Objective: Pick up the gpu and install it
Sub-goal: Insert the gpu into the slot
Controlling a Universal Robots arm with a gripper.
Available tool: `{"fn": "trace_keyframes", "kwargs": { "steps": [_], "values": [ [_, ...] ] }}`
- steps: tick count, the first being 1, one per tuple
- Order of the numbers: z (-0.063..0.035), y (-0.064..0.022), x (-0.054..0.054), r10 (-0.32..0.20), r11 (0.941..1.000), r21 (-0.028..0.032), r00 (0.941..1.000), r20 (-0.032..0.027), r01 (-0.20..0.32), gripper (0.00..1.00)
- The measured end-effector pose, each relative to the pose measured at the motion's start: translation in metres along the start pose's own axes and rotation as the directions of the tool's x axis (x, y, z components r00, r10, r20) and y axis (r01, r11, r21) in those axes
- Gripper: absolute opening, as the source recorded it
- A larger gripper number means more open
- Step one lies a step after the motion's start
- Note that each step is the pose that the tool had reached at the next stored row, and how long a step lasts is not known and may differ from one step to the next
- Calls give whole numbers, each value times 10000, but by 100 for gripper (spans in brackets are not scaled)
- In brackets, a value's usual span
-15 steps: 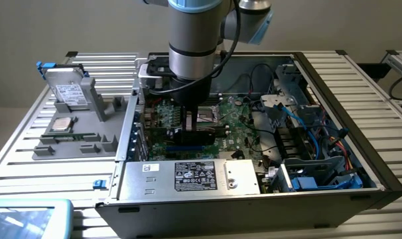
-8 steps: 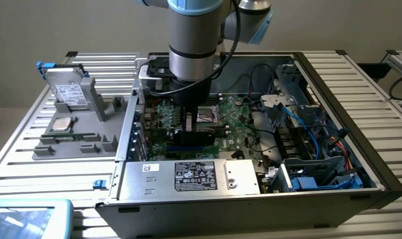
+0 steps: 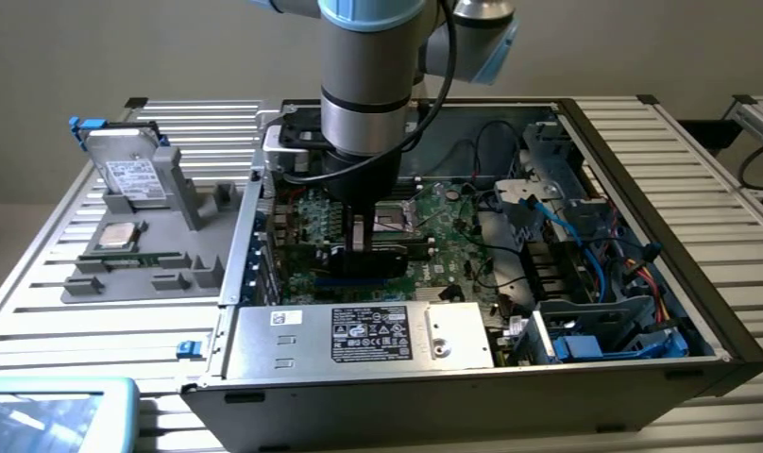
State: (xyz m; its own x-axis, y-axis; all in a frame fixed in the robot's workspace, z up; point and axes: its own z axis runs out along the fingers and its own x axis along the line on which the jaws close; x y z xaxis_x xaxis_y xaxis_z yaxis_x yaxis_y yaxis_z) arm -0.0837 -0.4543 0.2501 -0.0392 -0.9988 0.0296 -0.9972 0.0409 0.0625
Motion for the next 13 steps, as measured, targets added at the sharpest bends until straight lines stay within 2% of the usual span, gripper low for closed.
{"fn": "trace_keyframes", "kwargs": {
  "steps": [13],
  "values": [
    [2, 1, -6, 1, 10000, 4, 10000, -5, -1, 28]
  ]
}}
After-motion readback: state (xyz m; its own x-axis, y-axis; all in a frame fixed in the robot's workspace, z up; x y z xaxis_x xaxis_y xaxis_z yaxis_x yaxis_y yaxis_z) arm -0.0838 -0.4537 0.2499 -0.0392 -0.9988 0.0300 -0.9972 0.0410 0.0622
